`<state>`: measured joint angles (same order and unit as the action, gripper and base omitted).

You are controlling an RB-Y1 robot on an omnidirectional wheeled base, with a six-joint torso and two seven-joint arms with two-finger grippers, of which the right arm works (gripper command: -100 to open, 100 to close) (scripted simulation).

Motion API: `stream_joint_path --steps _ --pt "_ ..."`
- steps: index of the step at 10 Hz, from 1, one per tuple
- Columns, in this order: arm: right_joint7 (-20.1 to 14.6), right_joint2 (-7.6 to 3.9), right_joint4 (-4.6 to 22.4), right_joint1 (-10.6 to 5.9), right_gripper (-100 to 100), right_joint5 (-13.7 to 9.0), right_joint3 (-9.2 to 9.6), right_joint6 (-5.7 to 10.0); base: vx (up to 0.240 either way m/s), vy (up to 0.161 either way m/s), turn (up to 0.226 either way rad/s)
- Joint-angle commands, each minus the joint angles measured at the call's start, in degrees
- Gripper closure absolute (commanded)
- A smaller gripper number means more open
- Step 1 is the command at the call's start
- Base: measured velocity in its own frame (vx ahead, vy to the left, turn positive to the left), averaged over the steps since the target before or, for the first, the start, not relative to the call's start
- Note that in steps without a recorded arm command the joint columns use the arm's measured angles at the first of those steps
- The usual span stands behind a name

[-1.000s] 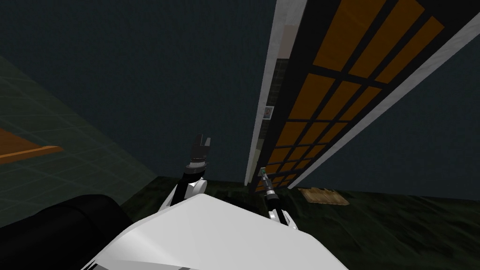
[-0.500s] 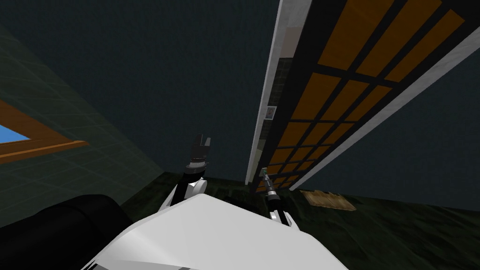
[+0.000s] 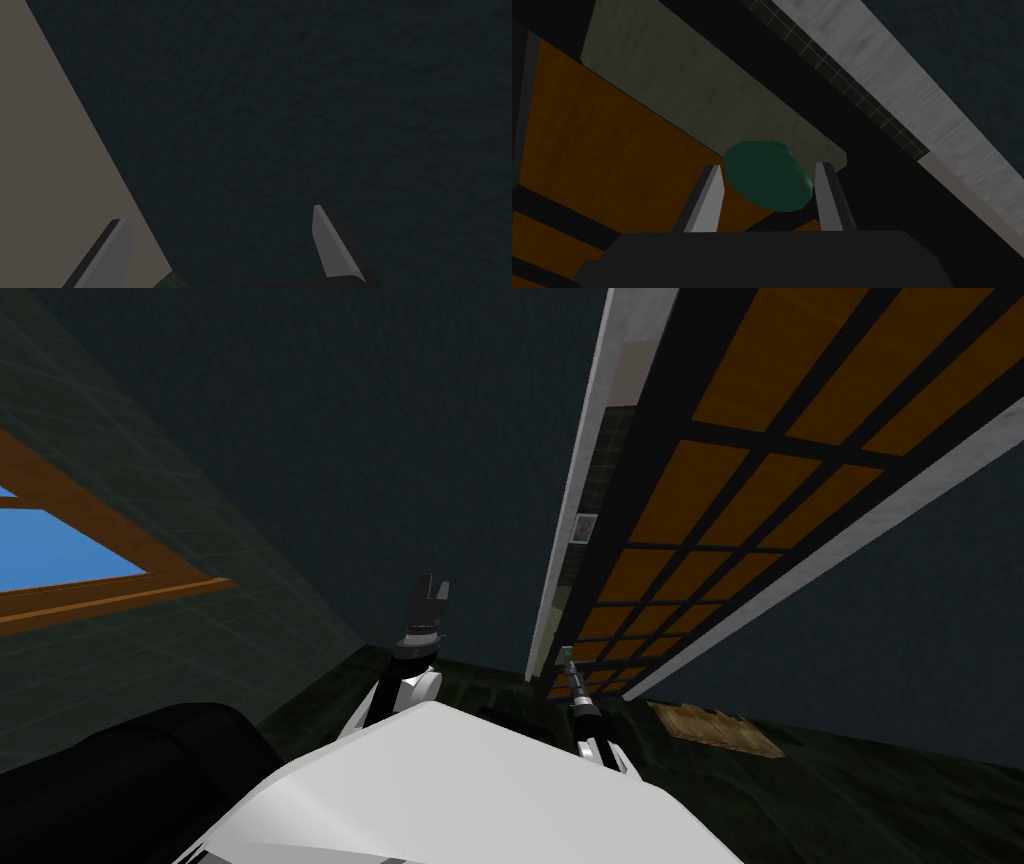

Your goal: Pull the door open

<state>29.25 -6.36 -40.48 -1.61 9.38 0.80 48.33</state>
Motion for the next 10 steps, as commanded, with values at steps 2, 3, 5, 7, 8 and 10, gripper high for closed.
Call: stream_joint_path --steps 2,3,5,7,8,10 --pt "-2.27 -1.12 1.82 -1.31 100 -1.61 -1.11 1.01 -0.012 -0.008 0.037" --pt "-2.27 -1.12 1.82 -1.31 100 -1.61 -1.11 1.01 -0.023 -0.017 0.028" --pt "-5.66 -1.7 1.74 -1.25 100 -3.29 -1.07 0.98 -0.027 -0.048 0.083" --pt "-1.78 -1.37 1.0 -0.77 -100 -2.11 -1.27 0.81 -0.063 0.009 0.097" --pt "-0.8 -1.42 1.06 -0.75 -100 -1.95 -1.47 0.84 -0.061 0.036 0.062" --pt "1.66 -1.55 1.19 -0.71 -100 -1.55 -1.96 0.91 -0.055 0.035 0.058"
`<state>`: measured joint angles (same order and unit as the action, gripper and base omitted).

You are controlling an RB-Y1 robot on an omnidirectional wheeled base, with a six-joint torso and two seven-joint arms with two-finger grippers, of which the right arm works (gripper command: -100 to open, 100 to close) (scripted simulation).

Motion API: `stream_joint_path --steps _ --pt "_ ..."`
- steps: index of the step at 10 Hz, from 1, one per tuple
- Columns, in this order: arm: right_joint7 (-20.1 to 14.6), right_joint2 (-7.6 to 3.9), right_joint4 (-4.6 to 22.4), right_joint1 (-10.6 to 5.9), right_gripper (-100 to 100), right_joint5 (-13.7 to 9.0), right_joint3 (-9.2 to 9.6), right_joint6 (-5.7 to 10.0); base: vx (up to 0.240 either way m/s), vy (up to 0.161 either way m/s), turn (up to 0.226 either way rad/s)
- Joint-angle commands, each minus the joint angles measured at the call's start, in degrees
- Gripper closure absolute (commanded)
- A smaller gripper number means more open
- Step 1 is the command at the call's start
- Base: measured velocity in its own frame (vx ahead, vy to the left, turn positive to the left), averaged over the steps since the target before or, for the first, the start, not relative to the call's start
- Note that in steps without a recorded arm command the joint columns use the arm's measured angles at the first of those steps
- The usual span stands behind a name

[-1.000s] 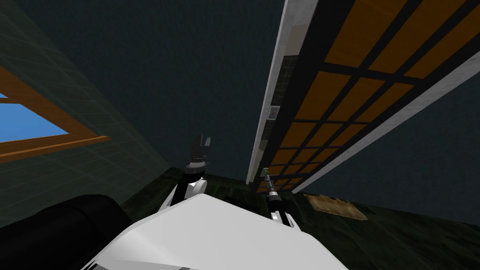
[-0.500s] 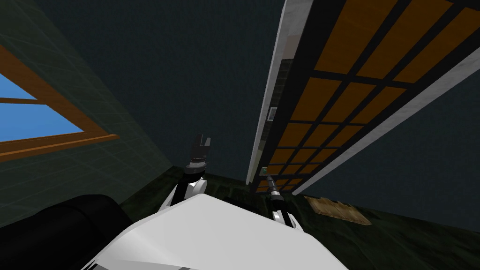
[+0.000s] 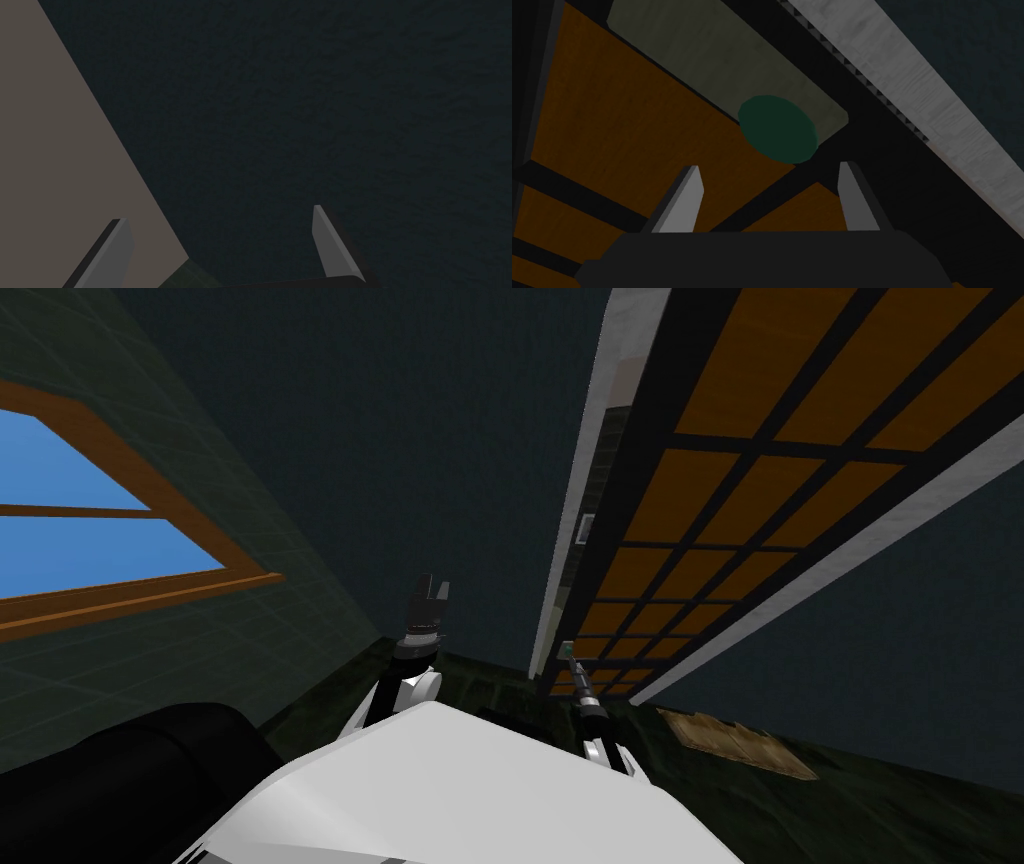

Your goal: Pull the door open

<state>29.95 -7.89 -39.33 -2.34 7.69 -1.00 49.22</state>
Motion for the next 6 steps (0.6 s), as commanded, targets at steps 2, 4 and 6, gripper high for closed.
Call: stream_joint_path --steps 2,4,6 --pt "3.97 -0.16 0.17 0.07 -100 0.6 -0.73 0.11 -0.062 0.022 0.084" --pt "7.31 -0.32 0.32 0.11 -100 1.12 -1.37 0.22 -0.063 0.005 0.098" --pt "9.43 -0.41 0.39 0.13 -100 1.4 -1.7 0.29 -0.053 0.007 0.058"
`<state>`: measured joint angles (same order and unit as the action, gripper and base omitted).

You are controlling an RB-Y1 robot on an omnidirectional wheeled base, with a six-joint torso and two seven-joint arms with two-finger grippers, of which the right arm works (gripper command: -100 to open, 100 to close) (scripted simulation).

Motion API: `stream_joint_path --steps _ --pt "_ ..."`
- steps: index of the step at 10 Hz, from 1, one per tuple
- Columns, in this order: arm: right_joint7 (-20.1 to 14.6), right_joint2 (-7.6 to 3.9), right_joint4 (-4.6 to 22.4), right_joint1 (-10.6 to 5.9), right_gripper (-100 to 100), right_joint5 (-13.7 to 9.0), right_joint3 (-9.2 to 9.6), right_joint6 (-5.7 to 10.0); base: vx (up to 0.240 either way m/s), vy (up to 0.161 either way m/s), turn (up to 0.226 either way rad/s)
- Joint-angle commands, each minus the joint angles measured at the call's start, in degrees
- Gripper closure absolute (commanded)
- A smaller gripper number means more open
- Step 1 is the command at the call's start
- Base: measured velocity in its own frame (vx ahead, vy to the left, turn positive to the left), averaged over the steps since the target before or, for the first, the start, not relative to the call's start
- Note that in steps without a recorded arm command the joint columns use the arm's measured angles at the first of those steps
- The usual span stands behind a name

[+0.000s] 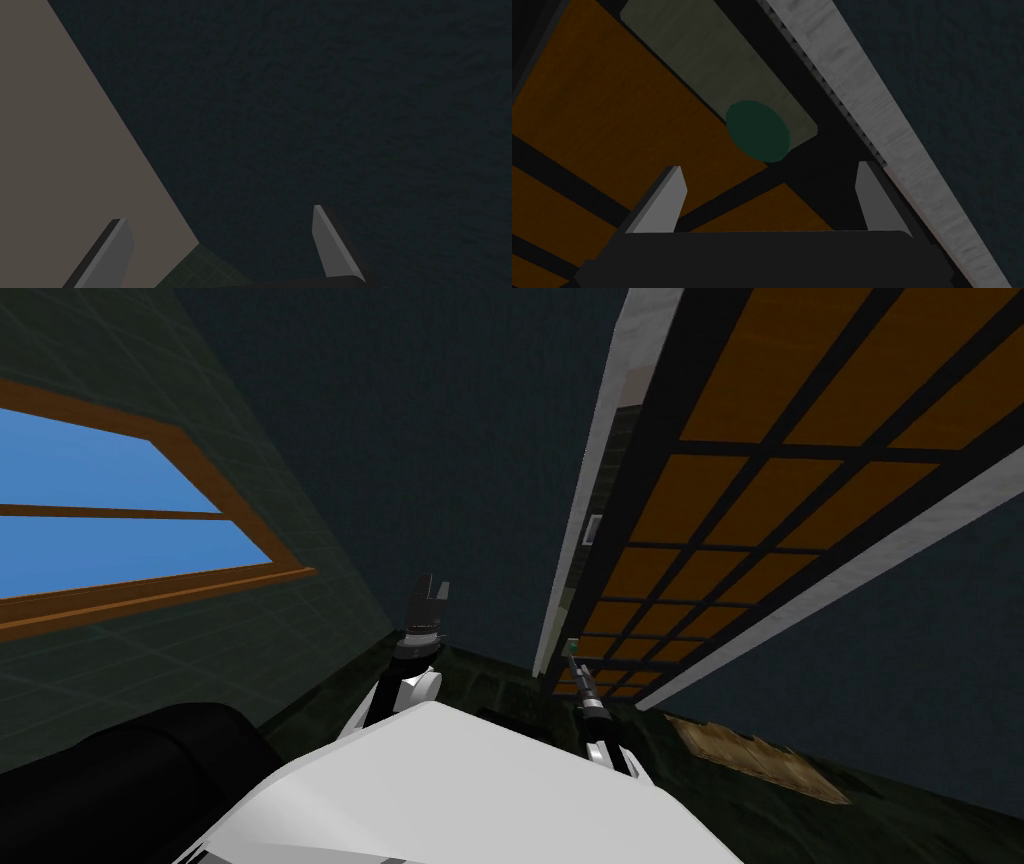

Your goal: Pull the door open

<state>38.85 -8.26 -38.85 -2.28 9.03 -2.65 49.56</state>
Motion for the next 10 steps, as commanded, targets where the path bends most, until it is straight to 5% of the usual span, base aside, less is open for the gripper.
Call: stream_joint_path --steps 1,10 --pt "2.65 -0.12 -0.03 0.09 -100 0.35 -0.4 0.03 -0.029 0.005 0.053" --pt "15.55 -0.66 0.31 0.22 -100 2.16 -2.54 0.6 -0.04 -0.006 0.063"
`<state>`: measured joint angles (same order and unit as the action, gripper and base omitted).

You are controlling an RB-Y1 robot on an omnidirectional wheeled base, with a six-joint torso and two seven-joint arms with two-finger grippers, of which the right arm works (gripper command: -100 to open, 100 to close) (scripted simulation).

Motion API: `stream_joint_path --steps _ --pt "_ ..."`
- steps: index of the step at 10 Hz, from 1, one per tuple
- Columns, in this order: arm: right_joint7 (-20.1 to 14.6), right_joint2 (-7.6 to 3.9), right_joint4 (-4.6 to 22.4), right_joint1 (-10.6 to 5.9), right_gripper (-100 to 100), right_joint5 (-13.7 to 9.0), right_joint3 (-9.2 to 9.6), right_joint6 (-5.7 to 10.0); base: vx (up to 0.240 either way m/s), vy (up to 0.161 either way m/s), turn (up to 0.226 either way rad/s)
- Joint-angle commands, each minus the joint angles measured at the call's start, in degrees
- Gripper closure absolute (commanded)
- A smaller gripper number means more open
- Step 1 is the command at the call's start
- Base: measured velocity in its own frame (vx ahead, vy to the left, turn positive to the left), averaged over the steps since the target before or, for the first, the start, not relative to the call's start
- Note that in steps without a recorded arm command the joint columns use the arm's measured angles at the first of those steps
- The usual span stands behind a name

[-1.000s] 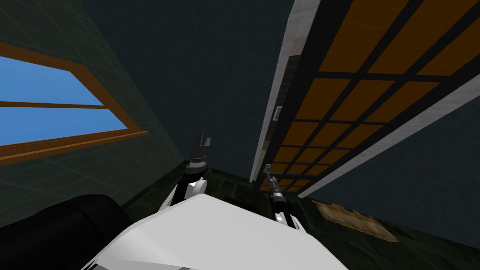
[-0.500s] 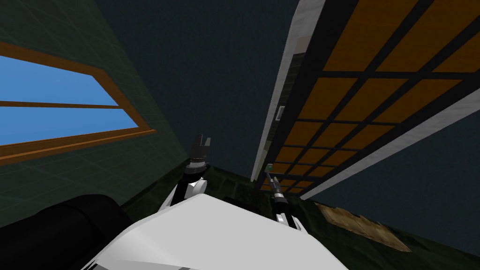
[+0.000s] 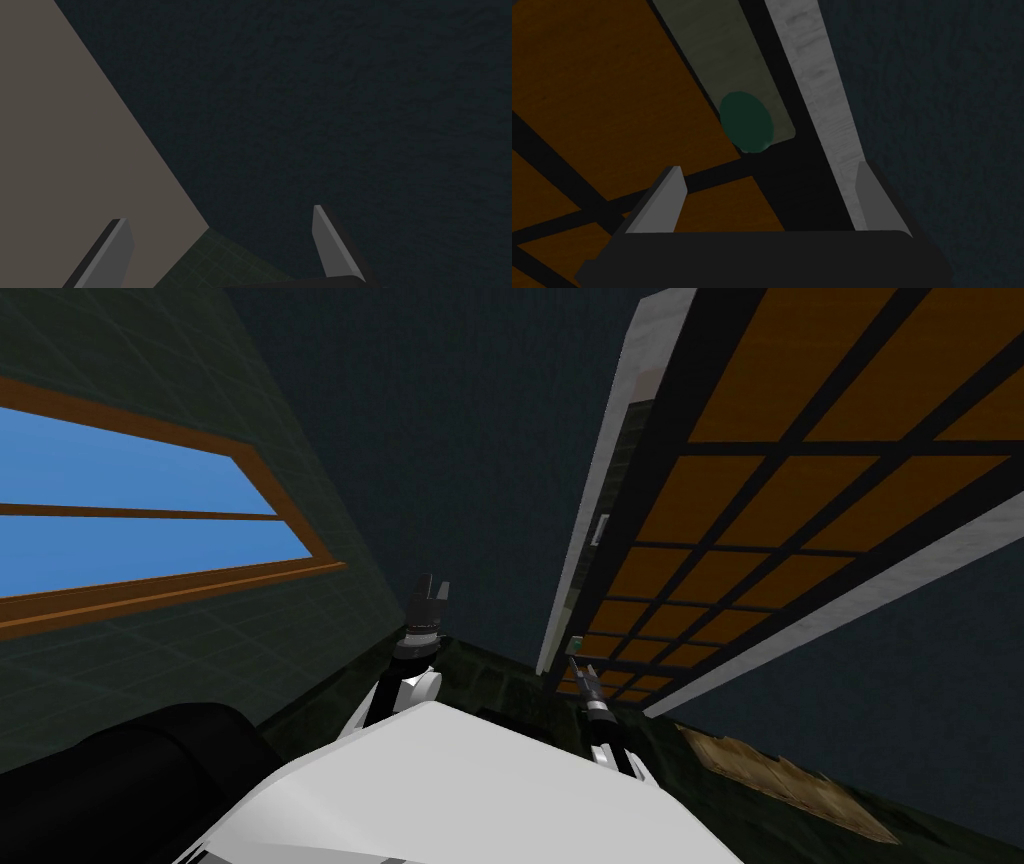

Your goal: Pull the door open

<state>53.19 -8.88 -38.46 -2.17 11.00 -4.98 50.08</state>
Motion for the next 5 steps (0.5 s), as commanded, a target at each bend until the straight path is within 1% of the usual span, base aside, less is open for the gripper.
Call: stream_joint_path --steps 1,2,3,4,5 --pt "1.87 -0.04 -0.08 0.11 -100 0.19 -0.2 0.08 -0.042 -0.023 0.025" --pt "3.98 -0.13 -0.04 0.14 -100 0.49 -0.55 0.19 -0.043 -0.02 0.05" --pt "5.53 -0.22 0.0 0.16 -100 0.77 -0.89 0.3 -0.057 -0.028 0.096" --pt "5.88 -0.22 0.0 0.16 -100 0.77 -0.89 0.3 -0.043 -0.018 0.029" --pt "7.74 -0.31 0.04 0.19 -100 1.05 -1.21 0.41 -0.041 -0.012 0.038"
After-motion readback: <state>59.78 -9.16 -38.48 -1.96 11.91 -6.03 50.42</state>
